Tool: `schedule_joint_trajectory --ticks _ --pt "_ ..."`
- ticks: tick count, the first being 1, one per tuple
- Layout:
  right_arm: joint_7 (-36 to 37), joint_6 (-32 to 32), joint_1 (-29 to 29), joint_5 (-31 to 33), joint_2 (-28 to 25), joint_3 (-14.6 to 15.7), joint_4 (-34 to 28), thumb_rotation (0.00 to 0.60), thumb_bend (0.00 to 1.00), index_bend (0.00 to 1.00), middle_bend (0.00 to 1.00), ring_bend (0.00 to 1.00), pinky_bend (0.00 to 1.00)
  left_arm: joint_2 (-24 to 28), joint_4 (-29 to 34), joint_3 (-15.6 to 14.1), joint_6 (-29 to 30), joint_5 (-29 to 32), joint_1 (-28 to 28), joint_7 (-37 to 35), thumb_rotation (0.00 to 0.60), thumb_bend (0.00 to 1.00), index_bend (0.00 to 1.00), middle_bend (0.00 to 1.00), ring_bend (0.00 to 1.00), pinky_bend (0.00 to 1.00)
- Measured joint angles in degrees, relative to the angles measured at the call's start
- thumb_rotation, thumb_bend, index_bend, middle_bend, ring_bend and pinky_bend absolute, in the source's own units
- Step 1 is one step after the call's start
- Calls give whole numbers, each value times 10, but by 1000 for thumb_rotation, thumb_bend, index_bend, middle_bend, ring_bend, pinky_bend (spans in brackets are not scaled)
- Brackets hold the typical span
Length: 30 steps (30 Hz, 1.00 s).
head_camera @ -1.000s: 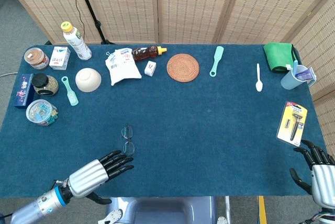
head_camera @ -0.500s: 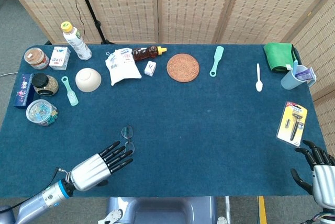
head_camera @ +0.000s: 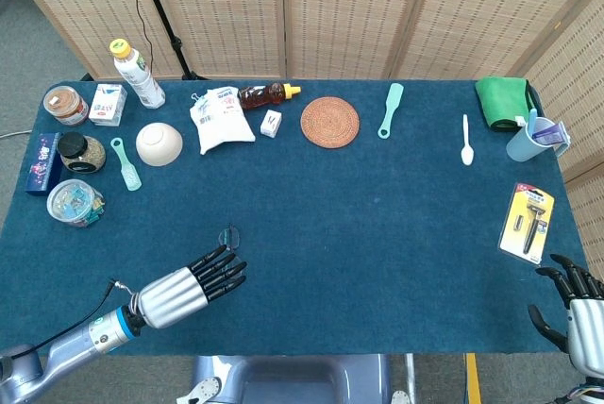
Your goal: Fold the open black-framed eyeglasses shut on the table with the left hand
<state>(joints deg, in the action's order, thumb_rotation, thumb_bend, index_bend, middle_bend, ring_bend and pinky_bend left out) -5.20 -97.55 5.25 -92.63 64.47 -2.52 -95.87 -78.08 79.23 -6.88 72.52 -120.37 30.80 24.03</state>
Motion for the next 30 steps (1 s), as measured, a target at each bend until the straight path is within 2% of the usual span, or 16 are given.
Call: schedule_joint_trajectory --ticks 6,14,20,30 --pt "1 0 0 1 1 0 1 600 273 325 208 259 363 -4 -10 7 -13 13 6 9 485 18 80 0 0 0" --pt "2 0 0 1 2 -1 2 600 273 325 208 259 363 -4 -8 16 -39 40 6 49 477 138 22 0 0 0" --pt "3 0 0 2 2 -2 2 600 274 325 208 259 363 -5 -2 24 -68 63 9 83 477 146 11 0 0 0" --pt "1 1 0 3 1 -3 0 600 273 325 208 259 363 -21 -17 36 -83 89 18 88 478 145 8 0 0 0"
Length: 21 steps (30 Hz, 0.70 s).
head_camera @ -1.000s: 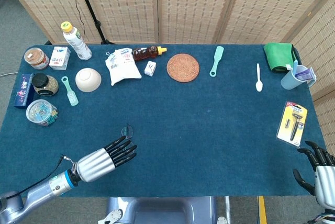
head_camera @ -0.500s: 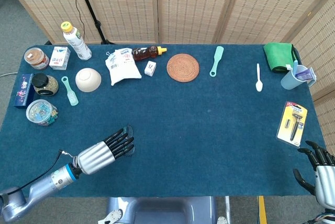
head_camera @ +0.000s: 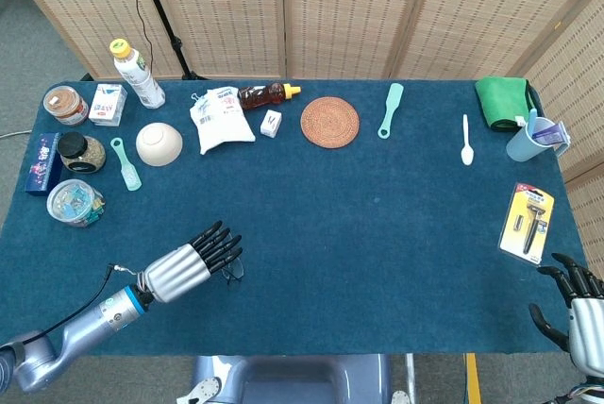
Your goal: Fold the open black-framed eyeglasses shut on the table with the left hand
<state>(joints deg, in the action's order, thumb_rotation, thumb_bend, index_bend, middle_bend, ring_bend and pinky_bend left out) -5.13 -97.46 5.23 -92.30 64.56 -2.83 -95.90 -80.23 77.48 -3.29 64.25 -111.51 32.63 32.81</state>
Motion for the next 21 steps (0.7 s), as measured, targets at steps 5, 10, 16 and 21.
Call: schedule_joint_trajectory --ticks 5,10,16,21 --pt "-1 -1 1 2 -1 -1 -1 600 274 325 208 259 363 -6 -5 6 -13 21 5 -9 478 146 8 0 0 0" --pt "-1 -3 2 2 -1 0 -1 600 274 325 208 259 363 -10 -6 11 -29 47 8 -13 478 145 8 0 0 0" --pt "-1 -5 4 2 -2 0 -1 600 273 326 208 259 363 -12 -6 17 -48 79 10 -12 478 145 8 0 0 0" --pt "-1 -6 5 2 -2 0 -2 600 273 326 208 259 363 -8 8 21 -68 111 9 -1 481 146 8 0 0 0"
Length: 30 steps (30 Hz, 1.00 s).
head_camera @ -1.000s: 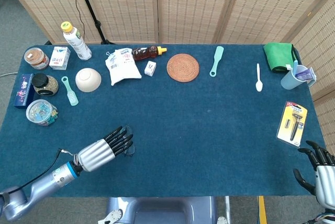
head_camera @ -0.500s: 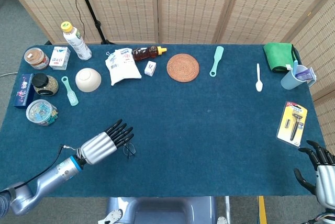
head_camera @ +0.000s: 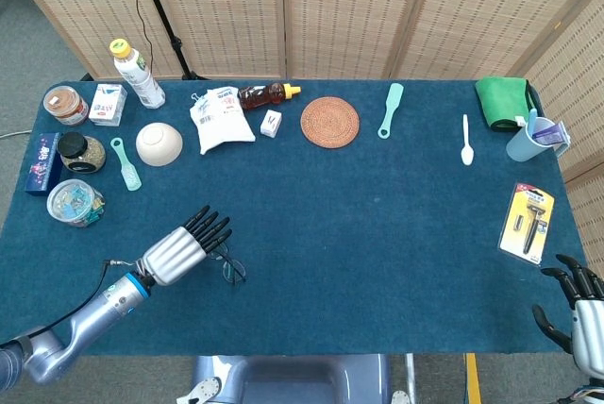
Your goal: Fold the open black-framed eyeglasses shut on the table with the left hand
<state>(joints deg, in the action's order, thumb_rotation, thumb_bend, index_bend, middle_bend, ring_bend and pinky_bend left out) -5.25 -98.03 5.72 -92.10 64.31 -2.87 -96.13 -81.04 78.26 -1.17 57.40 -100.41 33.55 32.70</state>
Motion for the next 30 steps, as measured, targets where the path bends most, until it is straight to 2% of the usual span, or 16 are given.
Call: schedule_joint_trajectory --ticks 22,26,30 --pt "1 -4 3 -1 0 0 0 600 273 326 208 259 363 23 69 15 -64 124 -1 99 490 146 29 0 0 0" --pt "2 -5 4 -2 -1 0 0 600 274 326 208 259 363 28 85 19 -55 129 -2 83 488 145 22 0 0 0" --pt "2 -4 3 -3 -1 0 0 600 274 326 208 259 363 38 104 20 -44 128 -4 35 484 146 22 0 0 0"
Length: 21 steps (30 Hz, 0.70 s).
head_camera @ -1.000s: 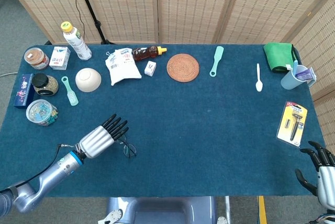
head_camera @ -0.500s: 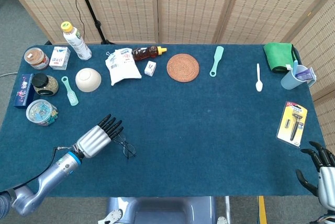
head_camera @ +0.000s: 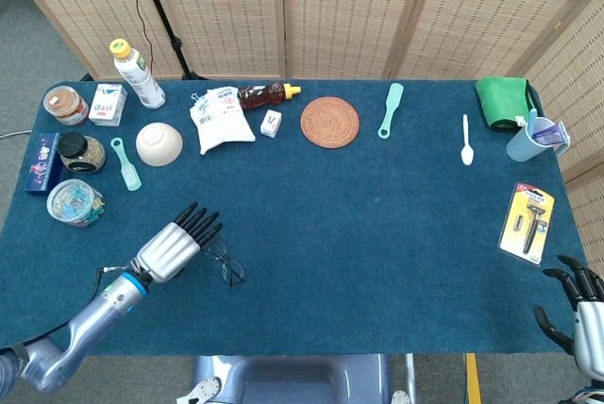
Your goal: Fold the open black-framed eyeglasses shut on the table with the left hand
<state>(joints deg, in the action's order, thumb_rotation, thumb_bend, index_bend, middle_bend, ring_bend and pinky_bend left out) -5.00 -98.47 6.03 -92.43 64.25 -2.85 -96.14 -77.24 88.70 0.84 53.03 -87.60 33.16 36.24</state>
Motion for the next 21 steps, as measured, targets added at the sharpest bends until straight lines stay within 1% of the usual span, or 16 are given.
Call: schedule_joint_trajectory --ticks 7,12,21 --pt "1 4 -3 -1 3 0 1 600 273 326 208 259 363 41 49 -4 27 -20 -5 -142 480 146 19 0 0 0" --pt "1 7 -5 -3 5 0 3 600 274 326 208 259 363 57 73 -10 52 -41 -10 -242 472 145 2 0 0 0" --pt "2 7 -5 -3 6 0 3 600 274 327 208 259 363 77 108 -38 72 -89 -6 -496 463 145 0 0 0 0"
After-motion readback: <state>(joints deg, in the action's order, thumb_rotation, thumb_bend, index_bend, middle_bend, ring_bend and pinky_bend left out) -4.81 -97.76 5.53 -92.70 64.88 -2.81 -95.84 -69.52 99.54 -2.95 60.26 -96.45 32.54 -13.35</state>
